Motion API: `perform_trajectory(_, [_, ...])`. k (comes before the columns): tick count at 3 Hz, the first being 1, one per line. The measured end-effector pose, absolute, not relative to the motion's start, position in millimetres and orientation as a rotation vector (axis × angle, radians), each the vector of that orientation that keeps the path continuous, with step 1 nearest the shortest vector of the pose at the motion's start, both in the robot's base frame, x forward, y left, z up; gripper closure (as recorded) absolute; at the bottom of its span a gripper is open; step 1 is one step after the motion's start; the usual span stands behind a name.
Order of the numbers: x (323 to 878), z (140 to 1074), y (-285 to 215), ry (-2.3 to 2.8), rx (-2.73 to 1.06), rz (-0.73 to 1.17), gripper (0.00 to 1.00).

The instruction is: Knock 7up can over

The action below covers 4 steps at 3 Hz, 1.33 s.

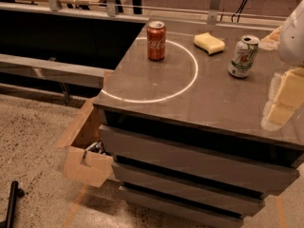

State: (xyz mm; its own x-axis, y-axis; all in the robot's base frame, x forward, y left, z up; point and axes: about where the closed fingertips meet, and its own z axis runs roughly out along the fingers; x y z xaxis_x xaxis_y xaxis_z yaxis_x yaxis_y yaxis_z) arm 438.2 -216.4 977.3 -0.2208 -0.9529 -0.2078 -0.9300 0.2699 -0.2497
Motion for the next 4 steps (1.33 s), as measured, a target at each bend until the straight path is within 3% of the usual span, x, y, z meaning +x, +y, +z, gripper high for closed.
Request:
perform_trajectory(1, [438.2, 977.3, -216.4, 2.229, -1.722, -0.102, 0.00])
perform_trajectory(4, [430.9, 961.3, -272.5, 2.234, -1.162, 0.115, 0.00])
